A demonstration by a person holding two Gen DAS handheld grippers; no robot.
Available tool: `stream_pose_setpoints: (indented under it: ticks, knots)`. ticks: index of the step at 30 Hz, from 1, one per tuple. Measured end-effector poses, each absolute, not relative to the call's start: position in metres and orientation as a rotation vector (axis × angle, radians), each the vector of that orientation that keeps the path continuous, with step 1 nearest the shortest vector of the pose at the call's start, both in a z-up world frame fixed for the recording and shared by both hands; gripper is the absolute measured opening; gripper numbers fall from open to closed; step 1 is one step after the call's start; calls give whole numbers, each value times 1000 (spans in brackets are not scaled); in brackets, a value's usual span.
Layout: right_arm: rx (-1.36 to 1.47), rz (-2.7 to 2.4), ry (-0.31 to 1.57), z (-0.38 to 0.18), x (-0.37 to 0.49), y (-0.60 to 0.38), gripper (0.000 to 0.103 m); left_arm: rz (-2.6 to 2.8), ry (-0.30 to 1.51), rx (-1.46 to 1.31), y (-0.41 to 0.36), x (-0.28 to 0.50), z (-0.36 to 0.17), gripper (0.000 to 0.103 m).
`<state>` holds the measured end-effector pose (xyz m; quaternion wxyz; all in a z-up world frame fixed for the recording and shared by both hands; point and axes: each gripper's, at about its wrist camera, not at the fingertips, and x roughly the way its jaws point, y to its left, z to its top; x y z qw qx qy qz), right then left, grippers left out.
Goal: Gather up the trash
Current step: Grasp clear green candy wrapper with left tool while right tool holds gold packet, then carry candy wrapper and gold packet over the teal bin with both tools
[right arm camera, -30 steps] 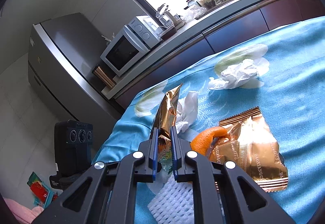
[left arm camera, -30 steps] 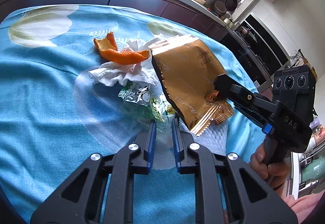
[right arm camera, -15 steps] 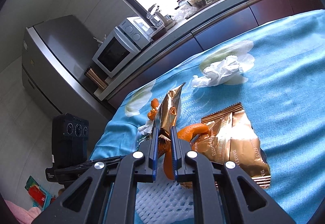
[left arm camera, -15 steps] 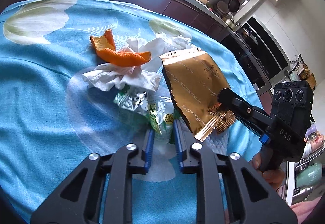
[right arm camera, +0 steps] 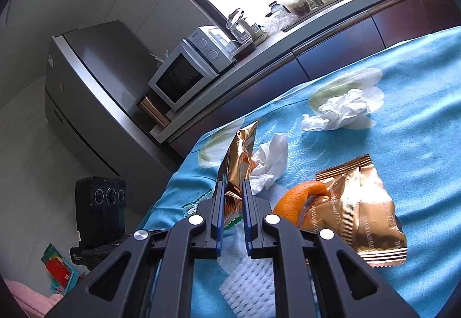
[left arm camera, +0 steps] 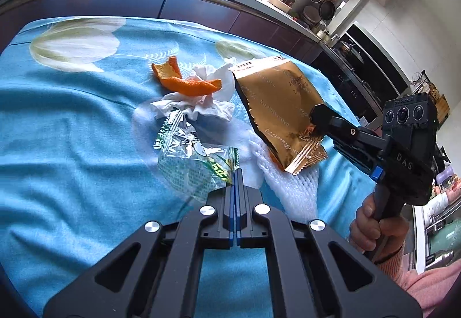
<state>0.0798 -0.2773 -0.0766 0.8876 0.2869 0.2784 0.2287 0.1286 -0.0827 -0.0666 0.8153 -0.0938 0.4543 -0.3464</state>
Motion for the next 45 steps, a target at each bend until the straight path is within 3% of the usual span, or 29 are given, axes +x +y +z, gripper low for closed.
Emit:
stream_pose_setpoints:
  ticks: [45]
  knots:
    - [421, 852, 706, -55, 122, -86, 10, -391, 860, -216, 139, 54, -20, 1]
